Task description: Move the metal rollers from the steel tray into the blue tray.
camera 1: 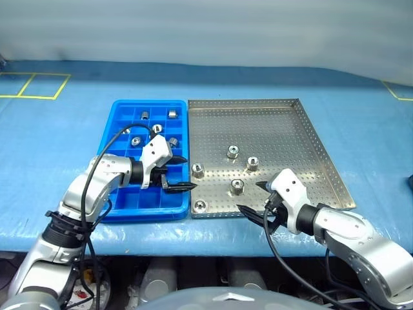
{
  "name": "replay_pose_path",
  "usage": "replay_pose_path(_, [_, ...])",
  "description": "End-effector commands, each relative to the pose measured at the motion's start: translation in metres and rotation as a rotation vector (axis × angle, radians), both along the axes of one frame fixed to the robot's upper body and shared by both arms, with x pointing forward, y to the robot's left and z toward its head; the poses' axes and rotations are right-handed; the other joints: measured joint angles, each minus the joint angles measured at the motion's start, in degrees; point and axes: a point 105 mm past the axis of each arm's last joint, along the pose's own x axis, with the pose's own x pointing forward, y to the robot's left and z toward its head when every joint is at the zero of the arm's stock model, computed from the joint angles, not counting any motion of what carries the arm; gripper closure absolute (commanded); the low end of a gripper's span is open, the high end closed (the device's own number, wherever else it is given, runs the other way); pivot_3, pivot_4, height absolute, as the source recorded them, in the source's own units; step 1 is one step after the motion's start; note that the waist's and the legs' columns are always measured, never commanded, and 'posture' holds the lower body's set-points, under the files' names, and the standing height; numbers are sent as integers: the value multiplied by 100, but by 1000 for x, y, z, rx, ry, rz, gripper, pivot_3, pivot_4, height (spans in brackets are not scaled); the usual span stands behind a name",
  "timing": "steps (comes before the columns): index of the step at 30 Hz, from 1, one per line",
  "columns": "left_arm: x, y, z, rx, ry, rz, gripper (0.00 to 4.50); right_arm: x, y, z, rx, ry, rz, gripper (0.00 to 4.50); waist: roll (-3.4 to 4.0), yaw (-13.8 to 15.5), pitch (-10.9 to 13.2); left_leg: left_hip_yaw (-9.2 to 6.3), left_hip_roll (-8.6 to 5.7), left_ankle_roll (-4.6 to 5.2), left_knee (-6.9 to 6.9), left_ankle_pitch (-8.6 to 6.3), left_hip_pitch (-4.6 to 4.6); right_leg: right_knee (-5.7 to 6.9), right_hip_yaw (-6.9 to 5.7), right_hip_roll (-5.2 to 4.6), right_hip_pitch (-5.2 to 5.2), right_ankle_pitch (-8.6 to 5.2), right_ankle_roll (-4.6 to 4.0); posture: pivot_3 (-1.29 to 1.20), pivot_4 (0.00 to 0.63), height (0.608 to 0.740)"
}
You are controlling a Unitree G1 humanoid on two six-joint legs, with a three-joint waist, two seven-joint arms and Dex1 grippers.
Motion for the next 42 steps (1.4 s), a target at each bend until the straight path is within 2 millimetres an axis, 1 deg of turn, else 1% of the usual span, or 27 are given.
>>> replay_pose_path(1, [3, -8, 21, -4, -85, -48, 30, 0, 2, 12, -6, -63, 10, 0, 0, 0, 0, 0, -1, 0, 1, 0, 0, 0, 0, 0, 0, 0, 0, 56, 150, 740])
replay_pose_path(6, [10, -18, 21, 143, -109, -128, 30, 0, 2, 14, -4, -73, -1, 0, -1, 9, 0, -2, -34, 2, 4, 1, -1, 0, 1, -1, 4, 2, 3, 59, 150, 740])
replay_pose_path(9, [24, -25, 24, 200, -142, -142, 30, 1, 3, 12, -3, -76, -4, 0, -1, 10, 0, -1, -36, 3, 5, 2, -2, 0, 2, -1, 4, 3, 5, 60, 150, 740])
replay_pose_path(12, [36, -37, 27, 260, -185, -190, 30, 1, 7, 10, 5, -78, -4, 0, -2, 14, 1, 2, -39, 6, 10, 4, -6, 2, -1, 1, 4, 3, 6, 58, 150, 740])
replay_pose_path(13, [41, -44, 29, 261, -199, -196, 30, 1, 8, 10, 10, -80, -5, 0, -2, 14, 1, 3, -39, 6, 10, 4, -7, 2, -1, 1, 4, 3, 6, 52, 150, 740])
replay_pose_path(15, [52, -63, 32, 240, -217, -202, 30, 1, 10, 9, 22, -87, -13, 0, -4, 41, 1, 3, -42, 7, 14, 4, -12, 1, -1, 0, 4, 4, 8, 43, 150, 740])
replay_pose_path(16, [58, -71, 32, 234, -221, -192, 30, 1, 11, 9, 27, -90, -18, 0, -4, 51, 1, 3, -44, 9, 16, 5, -17, 0, -1, -1, 2, 6, 9, 38, 150, 740])
replay_pose_path(19, [69, -85, 29, 219, -228, -167, 30, 1, 13, 8, 33, -94, -28, 0, -5, 12, 1, 5, -48, 17, 17, 1, -20, -3, 4, -3, 1, 7, 13, 18, 150, 740])
replay_pose_path(21, [80, -106, 25, 180, -230, -109, 30, 0, 13, 8, 39, -99, -42, 0, -5, -17, 1, 5, -46, 18, 15, 0, -19, -3, 9, -2, -1, 8, 14, 7, 150, 740])
replay_pose_path(27, [100, -134, 12, 127, -243, 7, 30, -3, 11, 9, 46, -110, -83, 0, -9, -52, 4, 5, -48, 19, 19, 0, -21, -2, 9, -1, -1, 11, 19, -30, 150, 740])
replay_pose_path(30, [107, -139, 6, 121, -249, 52, 30, -5, 11, 9, 47, -112, -100, 0, -9, -79, 4, 7, -47, 19, 20, 0, -20, -1, 10, -1, -1, 12, 20, -43, 150, 740])
replay_pose_path(33, [112, -140, 3, 126, -268, 81, 30, -6, 10, 9, 47, -113, -108, 0, -10, -133, 4, 7, -47, 19, 20, 0, -18, 0, 12, -1, -1, 13, 22, -43, 150, 740])
replay_pose_path(35, [113, -140, -3, 141, -264, 91, 30, -7, 9, 9, 47, -115, -118, 0, -10, -169, 4, 5, -46, 19, 20, 0, -18, 0, 12, -1, -1, 14, 23, -68, 150, 740])
replay_pose_path(42, [107, -143, -25, 118, -172, 90, 30, -8, 9, 10, 49, -122, -140, 0, -10, -188, 4, 6, -48, 20, 20, 0, -19, -2, 14, -3, 0, 16, 27, -68, 150, 740])
